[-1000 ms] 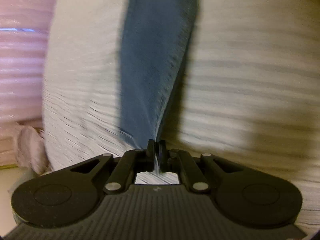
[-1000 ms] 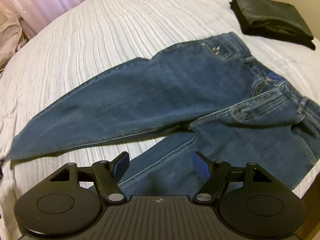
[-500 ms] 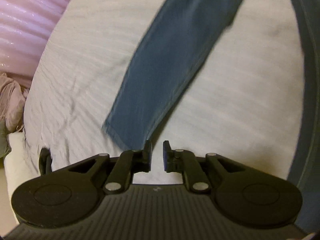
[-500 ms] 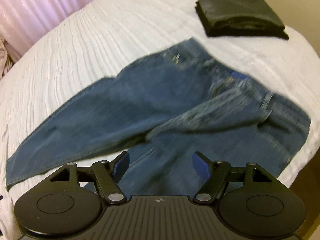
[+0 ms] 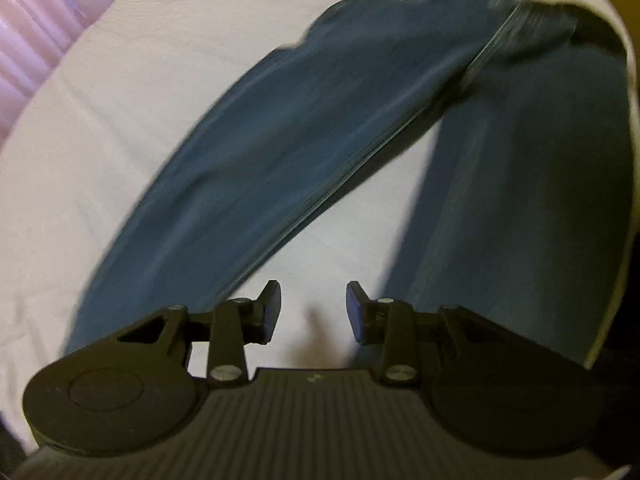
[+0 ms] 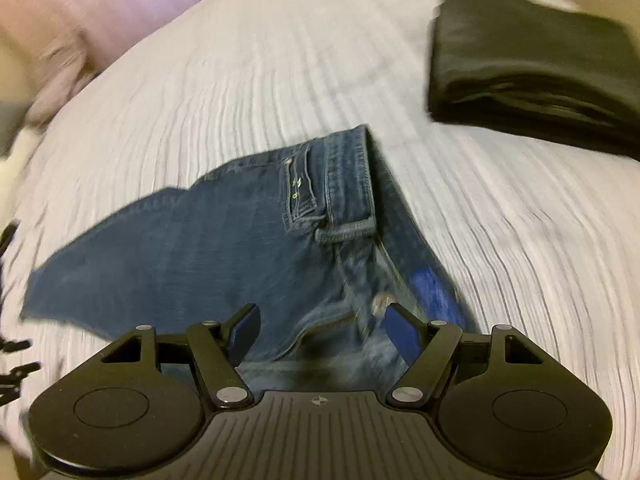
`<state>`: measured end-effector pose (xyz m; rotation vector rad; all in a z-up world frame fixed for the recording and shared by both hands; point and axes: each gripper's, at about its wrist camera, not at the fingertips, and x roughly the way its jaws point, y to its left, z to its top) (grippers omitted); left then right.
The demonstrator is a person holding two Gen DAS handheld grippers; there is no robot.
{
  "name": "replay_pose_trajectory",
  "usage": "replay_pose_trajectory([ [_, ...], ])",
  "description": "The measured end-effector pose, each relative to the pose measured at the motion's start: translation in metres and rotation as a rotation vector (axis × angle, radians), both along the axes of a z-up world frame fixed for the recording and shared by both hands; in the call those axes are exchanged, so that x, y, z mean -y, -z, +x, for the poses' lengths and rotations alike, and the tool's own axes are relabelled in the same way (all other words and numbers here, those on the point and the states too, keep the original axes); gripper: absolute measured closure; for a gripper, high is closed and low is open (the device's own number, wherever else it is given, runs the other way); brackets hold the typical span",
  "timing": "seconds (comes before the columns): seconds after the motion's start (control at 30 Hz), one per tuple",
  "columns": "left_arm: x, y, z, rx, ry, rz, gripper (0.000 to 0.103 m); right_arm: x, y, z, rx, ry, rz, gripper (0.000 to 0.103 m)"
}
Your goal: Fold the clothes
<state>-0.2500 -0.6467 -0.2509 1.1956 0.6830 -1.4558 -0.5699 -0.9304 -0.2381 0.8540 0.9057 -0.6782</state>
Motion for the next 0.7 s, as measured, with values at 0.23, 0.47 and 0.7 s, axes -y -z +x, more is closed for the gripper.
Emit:
replay_pose_trajectory([
  [0.23, 0.08, 0.025, -0.077, -0.026, 0.067, -0.005, 0.07, 0.056, 0.051, -0.001, 0.097, -0.182, 0.097, 0.03],
  [0.47, 0.115, 0.045, -0.093, 0.042, 0.208, 0.015, 0.069, 0.068, 0.08, -0.005, 0.202, -0.214, 0.198, 0.065],
  [0.7, 0.139, 0.044, -0.098, 0.037, 0.262, -0.014, 0.068, 0.076, 0.053, -0.033, 0.263, -0.027, 0.199, 0.096],
])
